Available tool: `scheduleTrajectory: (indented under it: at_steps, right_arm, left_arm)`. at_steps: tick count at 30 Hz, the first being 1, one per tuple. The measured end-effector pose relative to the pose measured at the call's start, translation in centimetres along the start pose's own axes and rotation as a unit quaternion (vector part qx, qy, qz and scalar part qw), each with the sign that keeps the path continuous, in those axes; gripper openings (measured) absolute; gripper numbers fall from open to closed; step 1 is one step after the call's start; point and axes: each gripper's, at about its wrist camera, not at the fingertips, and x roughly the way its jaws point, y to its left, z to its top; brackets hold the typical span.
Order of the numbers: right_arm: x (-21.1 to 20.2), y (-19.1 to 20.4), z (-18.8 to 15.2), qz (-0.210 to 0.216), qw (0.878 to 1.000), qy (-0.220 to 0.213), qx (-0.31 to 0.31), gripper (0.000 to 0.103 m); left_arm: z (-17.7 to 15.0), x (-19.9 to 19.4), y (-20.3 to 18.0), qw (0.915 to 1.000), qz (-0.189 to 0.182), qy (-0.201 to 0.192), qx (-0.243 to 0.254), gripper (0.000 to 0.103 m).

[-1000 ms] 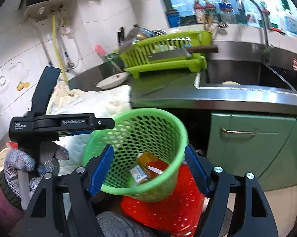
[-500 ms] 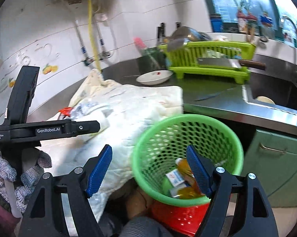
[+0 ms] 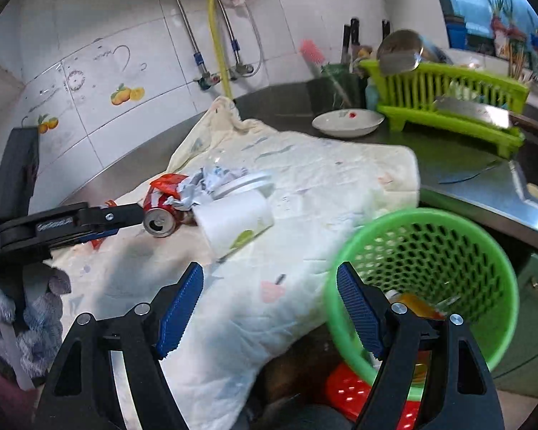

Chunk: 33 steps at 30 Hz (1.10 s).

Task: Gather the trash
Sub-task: 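Move the right tool to the white paper cup while the left tool returns over the cloth, then close the right tool on the white paper cup while the left tool grasps the red printed paper cup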

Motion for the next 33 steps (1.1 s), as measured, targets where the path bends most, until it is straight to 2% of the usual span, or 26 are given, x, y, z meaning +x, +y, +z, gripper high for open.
scheduleTrajectory:
  at_steps: [8, 11, 13, 23, 26, 30, 33]
  right_arm:
    - [4.8, 1.2, 2.0, 0.044, 0.996, 0.051, 0.060, 0.074]
    - [6.7, 1.3, 2.9, 0.049, 0.993, 0.068, 0.089, 0.074]
    - [8.1, 1.1, 3.5, 0.061, 0.988, 0.081, 0.119, 0.074]
    - [12.5, 0.5, 5.3, 0.072, 0.969, 0.104, 0.214, 0.074]
    - [13.6, 0.3, 5.7, 0.070, 0.963, 0.112, 0.235, 0.074]
    - [15.1, -0.4, 5.6, 0.077, 0.948, 0.128, 0.280, 0.074]
    - [15.9, -0.4, 5.6, 0.077, 0.944, 0.138, 0.289, 0.074]
  left_arm:
    - [0.3, -0.4, 3.8, 0.9995, 0.014, -0.006, -0.027, 0.079]
    - [0.3, -0.4, 4.8, 0.9993, 0.014, -0.006, -0.035, 0.079]
    - [0.3, -0.4, 5.3, 0.9992, 0.013, -0.006, -0.038, 0.079]
    - [0.3, -0.5, 8.2, 0.9984, 0.019, -0.007, -0.053, 0.079]
    - [0.6, -0.8, 8.9, 0.9983, 0.033, -0.013, -0.045, 0.079]
    - [1.6, -1.4, 10.1, 0.9979, 0.052, -0.021, -0.033, 0.079]
    - [2.7, -2.0, 11.5, 0.9961, 0.079, -0.029, -0.026, 0.079]
